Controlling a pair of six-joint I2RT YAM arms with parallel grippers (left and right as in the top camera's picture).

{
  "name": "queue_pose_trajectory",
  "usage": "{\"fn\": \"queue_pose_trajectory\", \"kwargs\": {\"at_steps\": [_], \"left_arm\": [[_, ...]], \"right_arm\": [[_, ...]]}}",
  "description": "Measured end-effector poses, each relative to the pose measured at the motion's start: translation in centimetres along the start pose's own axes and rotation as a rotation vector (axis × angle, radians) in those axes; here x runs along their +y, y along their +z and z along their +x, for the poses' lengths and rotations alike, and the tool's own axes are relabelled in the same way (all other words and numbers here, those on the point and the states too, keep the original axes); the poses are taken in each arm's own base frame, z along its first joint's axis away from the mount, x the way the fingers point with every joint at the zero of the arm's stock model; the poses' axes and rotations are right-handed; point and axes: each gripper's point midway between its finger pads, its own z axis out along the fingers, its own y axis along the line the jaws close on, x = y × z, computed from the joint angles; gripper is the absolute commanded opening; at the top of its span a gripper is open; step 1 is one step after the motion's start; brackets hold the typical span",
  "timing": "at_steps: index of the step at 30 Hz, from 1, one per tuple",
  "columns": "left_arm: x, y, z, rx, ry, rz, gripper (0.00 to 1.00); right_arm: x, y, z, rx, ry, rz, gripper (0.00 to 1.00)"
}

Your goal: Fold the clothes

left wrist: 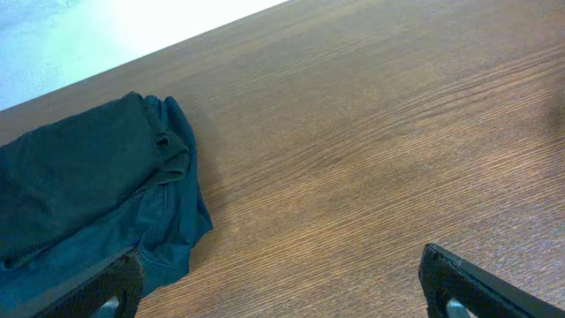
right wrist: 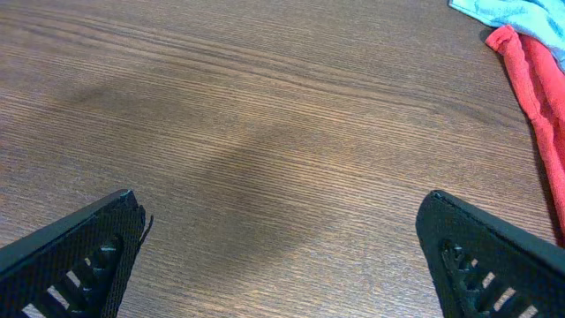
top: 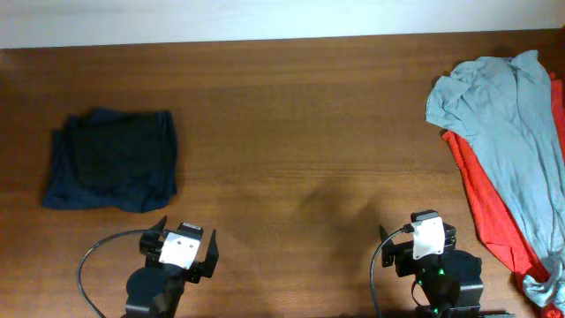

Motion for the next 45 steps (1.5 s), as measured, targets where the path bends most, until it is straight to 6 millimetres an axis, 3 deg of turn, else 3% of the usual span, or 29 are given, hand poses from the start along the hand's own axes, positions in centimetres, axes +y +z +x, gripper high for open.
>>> {"fn": "queue_pose_trajectory", "kwargs": {"at_steps": [5, 8, 11, 15, 21, 26, 28, 31, 36, 40, 45], "left_arm": [[0.0, 0.0, 0.0, 0.0, 0.0, 0.0, 0.99], [0.1, 0.0, -0.8, -0.035, 0.0, -0.002, 0.99], [-0.9, -0.1, -1.7, -0.075, 0.001, 0.058, 0.99], [-3.1, -0.7, -4.3, -0.196, 0.017, 0.194, 0.99], [-3.7, -2.3, -8.9, -0.392, 0.022, 0.259, 0.99], [-3.0, -3.3, -11.8, -0.395, 0.001, 0.261, 0.99], [-2.2, -4.0, -14.6, -0.384, -0.006, 0.259, 0.99], [-1.4, -4.0, -17.3, -0.314, -0.023, 0.272, 0.99], [-0.5, -1.7, -20.3, -0.108, -0.064, 0.31, 0.99], [0.1, 0.2, -22.5, 0.067, -0.094, 0.345, 0.99], [0.6, 1.7, -23.8, 0.15, -0.106, 0.352, 0.99]], "right_arm": [[0.0, 0.0, -0.1, -0.005, -0.001, 0.001, 0.99], [0.1, 0.0, -2.1, -0.089, -0.006, -0.008, 0.99], [1.9, -0.5, -4.6, -0.193, 0.022, -0.123, 0.99], [5.3, -1.7, -6.3, -0.264, 0.053, -0.336, 0.99], [7.1, -3.6, -9.2, -0.38, 0.051, -0.467, 0.99], [6.6, -5.4, -11.7, -0.398, 0.092, -0.444, 0.99], [5.8, -6.4, -13.7, -0.378, 0.119, -0.403, 0.98], [4.6, -7.0, -15.4, -0.293, 0.168, -0.337, 0.99], [2.3, -6.4, -18.1, -0.114, 0.228, -0.218, 0.99], [1.2, -5.5, -21.7, -0.017, 0.217, -0.18, 0.99], [1.4, -3.9, -21.4, 0.156, 0.245, -0.201, 0.99]]}}
